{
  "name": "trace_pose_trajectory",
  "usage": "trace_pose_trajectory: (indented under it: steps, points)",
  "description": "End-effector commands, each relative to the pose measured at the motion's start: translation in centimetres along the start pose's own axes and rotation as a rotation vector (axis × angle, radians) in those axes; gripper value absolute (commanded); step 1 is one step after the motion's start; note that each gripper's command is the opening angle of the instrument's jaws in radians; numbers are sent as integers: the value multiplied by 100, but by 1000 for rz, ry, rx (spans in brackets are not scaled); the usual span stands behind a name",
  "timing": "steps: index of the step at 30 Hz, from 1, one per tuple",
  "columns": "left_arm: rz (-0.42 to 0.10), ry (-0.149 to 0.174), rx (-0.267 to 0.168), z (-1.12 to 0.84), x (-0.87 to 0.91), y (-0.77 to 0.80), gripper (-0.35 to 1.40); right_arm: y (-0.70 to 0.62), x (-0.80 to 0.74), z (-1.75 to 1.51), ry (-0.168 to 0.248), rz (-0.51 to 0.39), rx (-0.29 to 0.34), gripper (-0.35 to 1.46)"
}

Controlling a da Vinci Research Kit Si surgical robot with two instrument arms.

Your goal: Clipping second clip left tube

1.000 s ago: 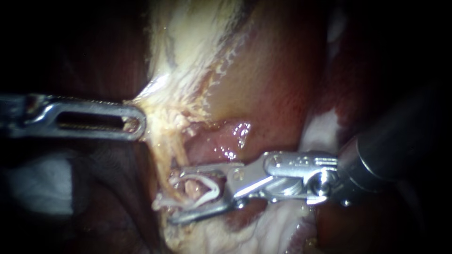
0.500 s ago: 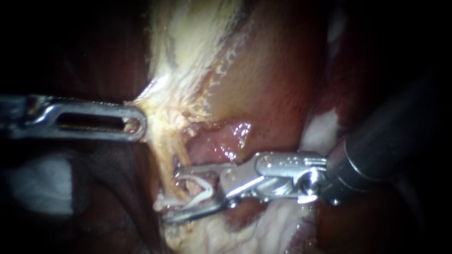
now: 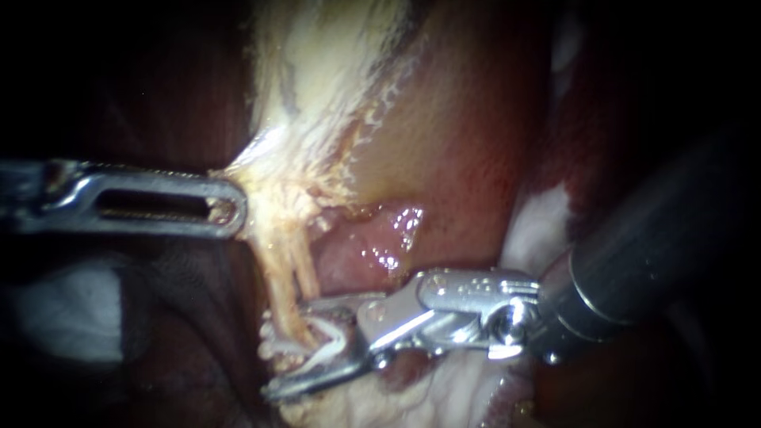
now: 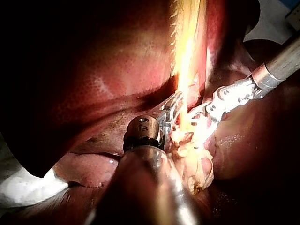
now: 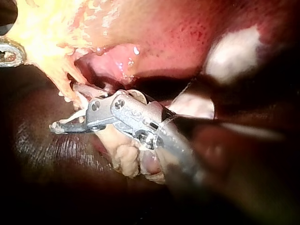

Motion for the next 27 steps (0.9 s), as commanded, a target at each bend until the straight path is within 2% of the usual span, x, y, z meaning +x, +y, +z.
trace_pose_trajectory:
  steps: [1, 8, 14, 16, 19, 24, 27]
  points:
    - [0, 0, 1, 1, 1, 0, -35, 1, -2, 3, 0, 4, -2, 56]
    - [0, -2, -1, 4, 2, -1, -35, 8, -8, 20, -1, 5, -7, 52]
    - [0, -2, -1, 4, 2, -1, -35, 10, -10, 19, -5, 5, -33, 42]
    - [0, -2, -1, 4, 2, -1, -35, 10, -10, 18, -7, 11, -41, 23]
    - [0, -2, -1, 4, 3, -1, -35, 11, -10, 13, -6, 7, -55, -35]
    - [0, -2, -1, 4, 3, -1, -35, 16, -5, -1, 0, 16, -107, -35]
    - [0, -2, -1, 4, 3, -1, -35, 16, -4, -3, -1, 11, -107, -35]
